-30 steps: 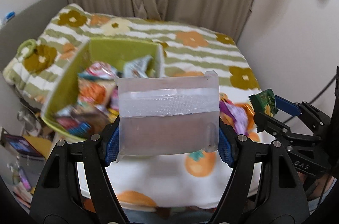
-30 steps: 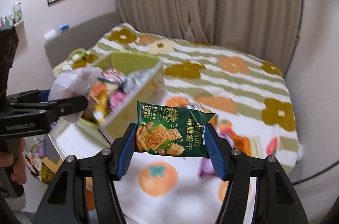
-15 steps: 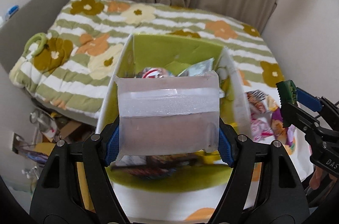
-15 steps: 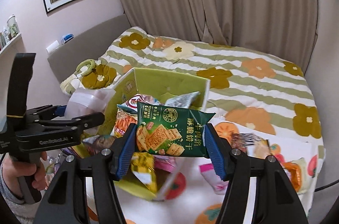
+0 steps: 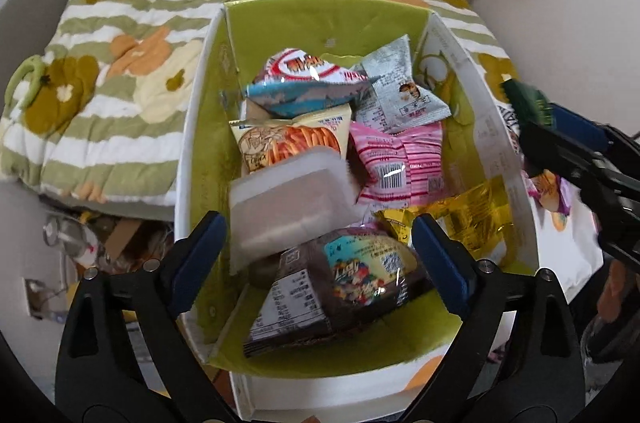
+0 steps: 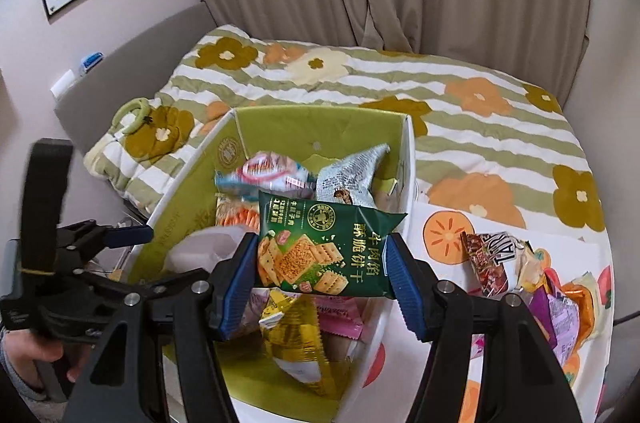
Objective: Organize snacks
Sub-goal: 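Carry both items into the green box and open both tools to release them, then move both tools back toward the remaining snacks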
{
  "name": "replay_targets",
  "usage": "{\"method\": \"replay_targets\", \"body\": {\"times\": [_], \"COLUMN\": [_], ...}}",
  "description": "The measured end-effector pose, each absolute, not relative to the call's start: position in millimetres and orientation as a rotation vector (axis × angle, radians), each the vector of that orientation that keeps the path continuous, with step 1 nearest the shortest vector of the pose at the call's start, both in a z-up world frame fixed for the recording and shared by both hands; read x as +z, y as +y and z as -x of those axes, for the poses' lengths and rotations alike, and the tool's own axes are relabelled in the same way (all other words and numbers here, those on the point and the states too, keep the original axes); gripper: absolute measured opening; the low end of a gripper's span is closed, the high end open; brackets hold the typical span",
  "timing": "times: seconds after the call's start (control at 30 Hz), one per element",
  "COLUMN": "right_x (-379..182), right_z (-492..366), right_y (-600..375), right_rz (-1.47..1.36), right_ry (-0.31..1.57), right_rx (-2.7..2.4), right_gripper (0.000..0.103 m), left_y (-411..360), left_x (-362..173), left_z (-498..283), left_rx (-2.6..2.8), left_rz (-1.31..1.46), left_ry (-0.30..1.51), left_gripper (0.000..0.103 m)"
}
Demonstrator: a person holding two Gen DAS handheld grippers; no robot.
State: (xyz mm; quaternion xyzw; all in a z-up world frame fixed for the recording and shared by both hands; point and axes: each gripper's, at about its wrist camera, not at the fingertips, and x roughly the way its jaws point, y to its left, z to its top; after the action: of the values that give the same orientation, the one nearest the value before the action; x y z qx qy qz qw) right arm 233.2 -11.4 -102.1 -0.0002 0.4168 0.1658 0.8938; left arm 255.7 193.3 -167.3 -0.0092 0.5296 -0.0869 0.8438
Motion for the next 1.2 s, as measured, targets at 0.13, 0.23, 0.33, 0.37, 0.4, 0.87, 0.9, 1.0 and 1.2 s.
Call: {"method": "replay_targets", "body": {"times": [0.13, 0.23, 0.33, 0.37, 0.4, 0.87, 0.9, 1.0, 1.2], "right_x": [-107, -108, -111, -113, -115, -124, -124, -121, -107], "right_z": [-238, -244, -251, -253, -255, -237, -235, -230, -222], "right_y": [-1, 7, 12, 13, 13, 2, 0, -1, -4], "right_rz": [0.012, 0.028, 0.015, 0.002, -0.010, -0.027, -0.025, -0.020, -0.016], "right_ry": [0.897, 0.907, 0.913, 0.920, 0.928, 0.920, 0.914, 0.905, 0.884], "right_rx": [0.343, 0.360, 0.383, 0.405, 0.421, 0.497, 0.497, 0.492, 0.471], "right_gripper": [0.059, 0.059, 0.059, 0.059, 0.059, 0.102, 0.102, 0.102, 0.102], "left_y": [203, 210, 215, 216, 217, 229, 228, 227, 221], "left_x": [-164, -163, -160, -159, -157, -152, -151, -147, -128], "left_z": [-255, -256, -255, -254, -252, -226, -224, -223, -222], "left_rx": [-0.180, -0.172, -0.143, -0.130, -0.115, -0.041, -0.041, -0.049, -0.055], "left_rz": [0.028, 0.046, 0.060, 0.062, 0.065, 0.124, 0.125, 0.139, 0.111], "left_ry": [1.114, 1.113, 1.107, 1.103, 1.098, 1.075, 1.071, 1.059, 1.014], "left_gripper": [0.093, 0.093, 0.093, 0.093, 0.093, 0.093, 0.093, 0.093, 0.093]}}
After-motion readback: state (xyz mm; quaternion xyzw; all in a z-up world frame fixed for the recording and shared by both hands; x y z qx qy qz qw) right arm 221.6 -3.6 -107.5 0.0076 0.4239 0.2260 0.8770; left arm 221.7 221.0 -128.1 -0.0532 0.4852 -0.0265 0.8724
